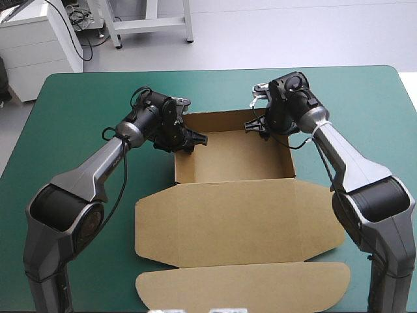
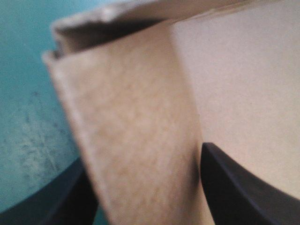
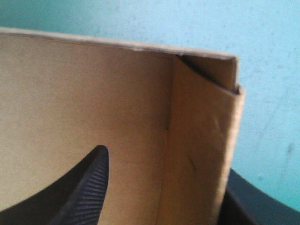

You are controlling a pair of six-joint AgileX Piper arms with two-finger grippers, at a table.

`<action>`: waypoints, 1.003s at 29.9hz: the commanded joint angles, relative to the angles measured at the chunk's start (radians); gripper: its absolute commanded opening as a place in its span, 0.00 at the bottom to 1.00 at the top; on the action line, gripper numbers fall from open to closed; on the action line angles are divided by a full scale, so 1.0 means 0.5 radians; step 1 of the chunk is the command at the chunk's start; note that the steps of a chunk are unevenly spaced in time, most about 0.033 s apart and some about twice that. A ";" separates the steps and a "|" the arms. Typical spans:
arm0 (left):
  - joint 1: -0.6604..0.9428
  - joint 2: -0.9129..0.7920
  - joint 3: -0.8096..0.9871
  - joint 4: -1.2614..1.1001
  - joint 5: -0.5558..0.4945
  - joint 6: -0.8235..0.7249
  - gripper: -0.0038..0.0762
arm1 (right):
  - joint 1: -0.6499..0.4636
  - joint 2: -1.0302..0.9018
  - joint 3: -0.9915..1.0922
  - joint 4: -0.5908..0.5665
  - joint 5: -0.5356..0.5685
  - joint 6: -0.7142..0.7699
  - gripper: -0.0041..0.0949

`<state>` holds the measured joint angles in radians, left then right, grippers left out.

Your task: Fold the box

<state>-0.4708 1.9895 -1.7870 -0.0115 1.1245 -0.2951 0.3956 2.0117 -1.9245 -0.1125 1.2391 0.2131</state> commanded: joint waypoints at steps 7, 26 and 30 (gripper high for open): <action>-0.019 -0.128 -0.072 -0.035 -0.074 -0.037 0.60 | -0.036 -0.145 -0.067 -0.032 0.031 -0.061 0.56; -0.019 -0.623 -0.327 -0.045 0.336 0.229 0.60 | -0.052 -0.555 -0.067 -0.052 0.031 -0.061 0.56; -0.019 -0.856 -0.327 -0.113 0.336 0.392 0.51 | -0.052 -0.676 -0.067 -0.015 0.031 -0.073 0.56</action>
<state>-0.4719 1.6815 -1.9192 -0.0372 1.2459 -0.1513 0.3747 1.7608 -1.9245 -0.1130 1.2453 0.1901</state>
